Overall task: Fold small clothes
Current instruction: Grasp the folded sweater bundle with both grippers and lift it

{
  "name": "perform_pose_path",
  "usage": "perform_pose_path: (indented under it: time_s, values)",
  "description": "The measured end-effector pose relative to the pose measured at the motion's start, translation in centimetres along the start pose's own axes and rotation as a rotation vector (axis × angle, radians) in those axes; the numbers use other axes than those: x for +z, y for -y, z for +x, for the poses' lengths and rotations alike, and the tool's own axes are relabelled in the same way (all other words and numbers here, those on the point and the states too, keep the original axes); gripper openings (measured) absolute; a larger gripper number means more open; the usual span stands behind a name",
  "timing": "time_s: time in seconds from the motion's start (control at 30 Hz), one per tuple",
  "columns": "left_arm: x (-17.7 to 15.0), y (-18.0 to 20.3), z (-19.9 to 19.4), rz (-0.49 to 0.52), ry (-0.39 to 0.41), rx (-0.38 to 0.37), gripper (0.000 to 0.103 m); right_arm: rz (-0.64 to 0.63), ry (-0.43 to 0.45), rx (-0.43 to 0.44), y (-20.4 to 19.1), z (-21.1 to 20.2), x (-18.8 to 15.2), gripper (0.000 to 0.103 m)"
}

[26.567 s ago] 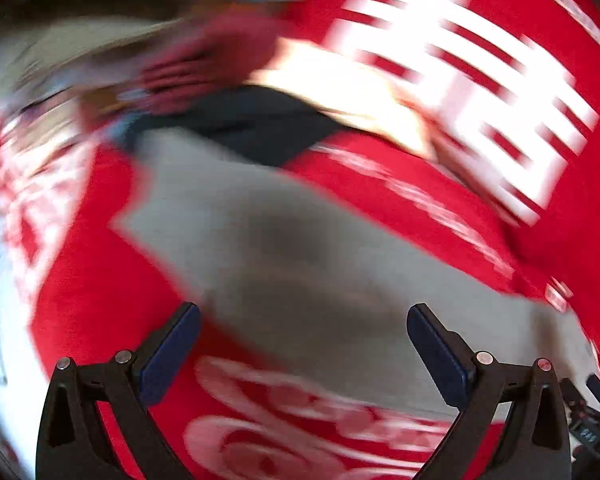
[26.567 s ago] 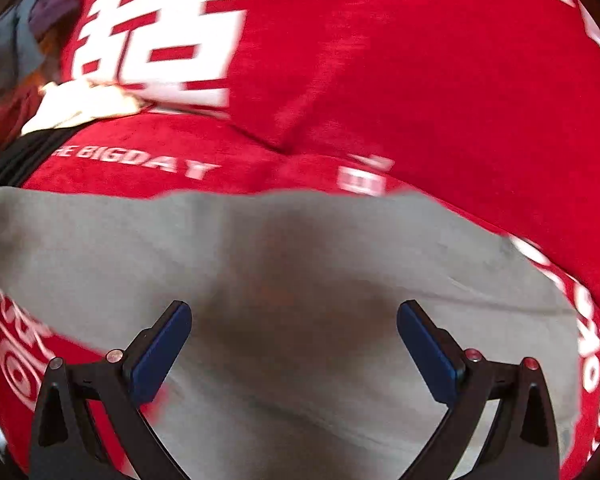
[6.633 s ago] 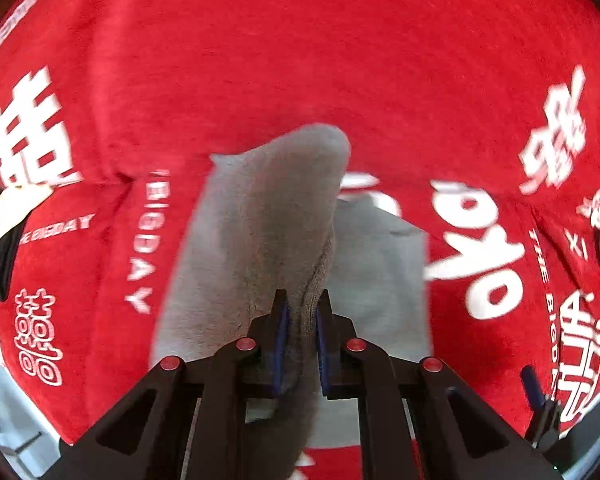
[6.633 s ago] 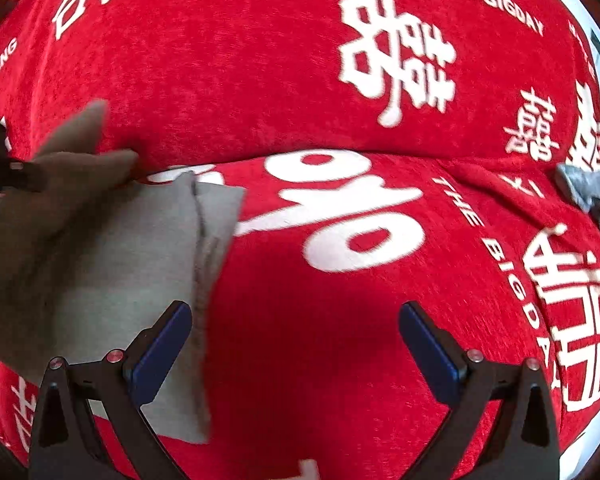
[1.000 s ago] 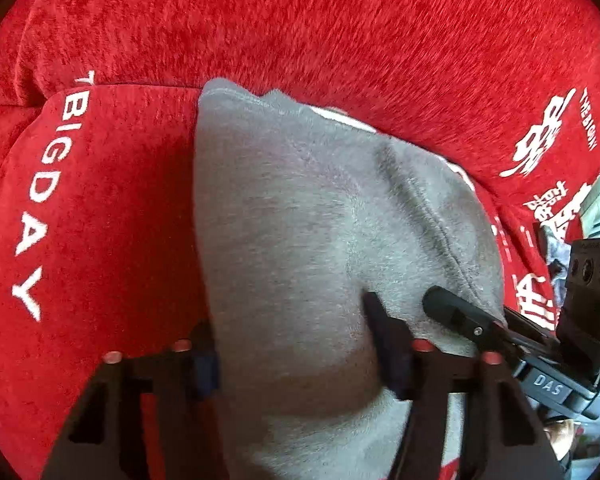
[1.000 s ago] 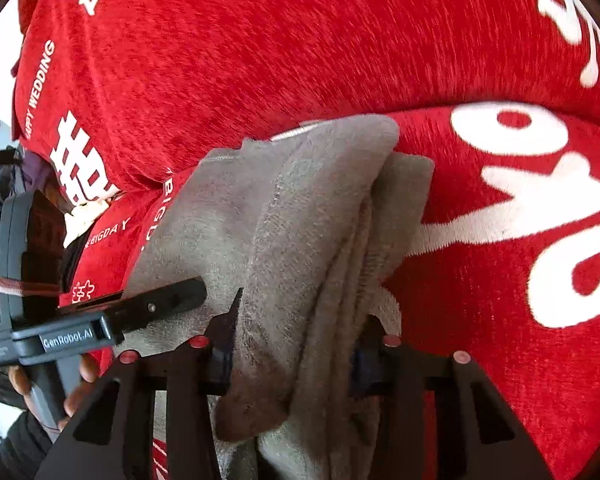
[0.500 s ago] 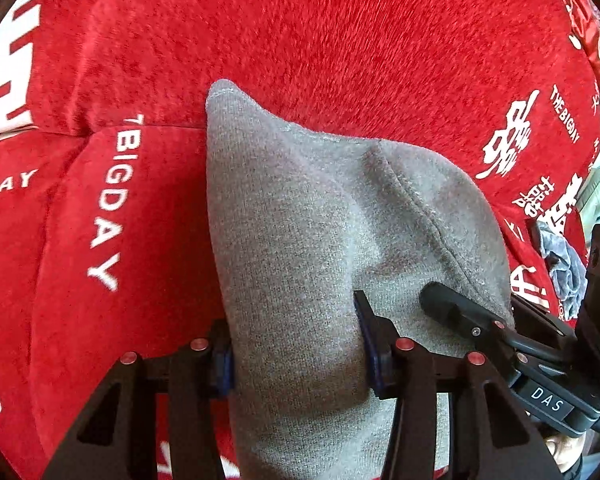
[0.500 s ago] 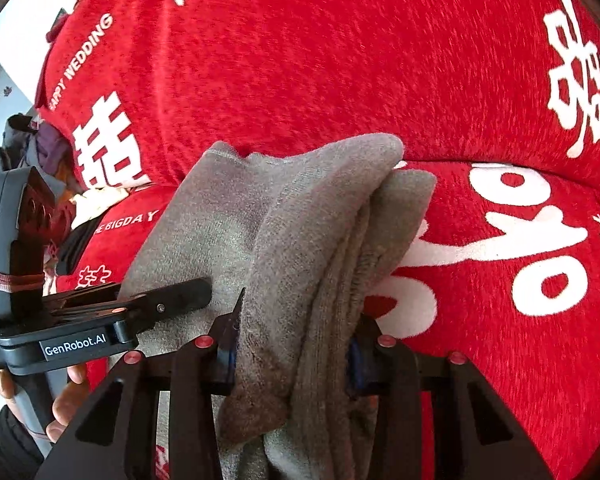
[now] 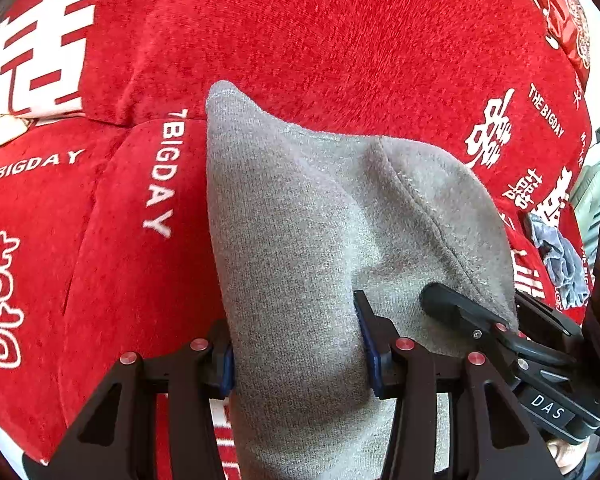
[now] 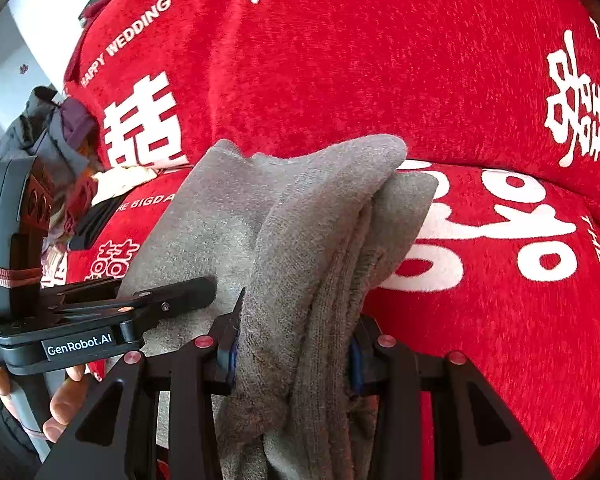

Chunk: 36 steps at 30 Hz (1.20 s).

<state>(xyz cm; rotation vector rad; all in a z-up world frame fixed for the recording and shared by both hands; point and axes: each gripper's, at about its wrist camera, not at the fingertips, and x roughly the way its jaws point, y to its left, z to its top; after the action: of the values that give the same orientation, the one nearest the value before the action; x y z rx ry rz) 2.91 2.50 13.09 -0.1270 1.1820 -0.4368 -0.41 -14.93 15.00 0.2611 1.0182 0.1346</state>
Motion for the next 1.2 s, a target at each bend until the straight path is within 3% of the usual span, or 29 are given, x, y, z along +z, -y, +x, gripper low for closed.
perform_pose_path:
  time_s: [0.63, 0.93, 1.2]
  values:
    - [-8.1, -2.0, -3.1, 0.022, 0.046, 0.025, 0.049, -0.003, 0.017, 0.011, -4.8, -1.8, -7.5, 0.043]
    - [-11.5, -3.0, -2.4, 0.047, 0.074, 0.075, 0.049, -0.01, 0.017, 0.027, -5.4, -0.4, -10.4, 0.043]
    - [-14.5, -4.7, 0.5, 0.05, 0.073, 0.096, 0.051, -0.024, -0.015, 0.025, -4.3, 2.5, -13.4, 0.044]
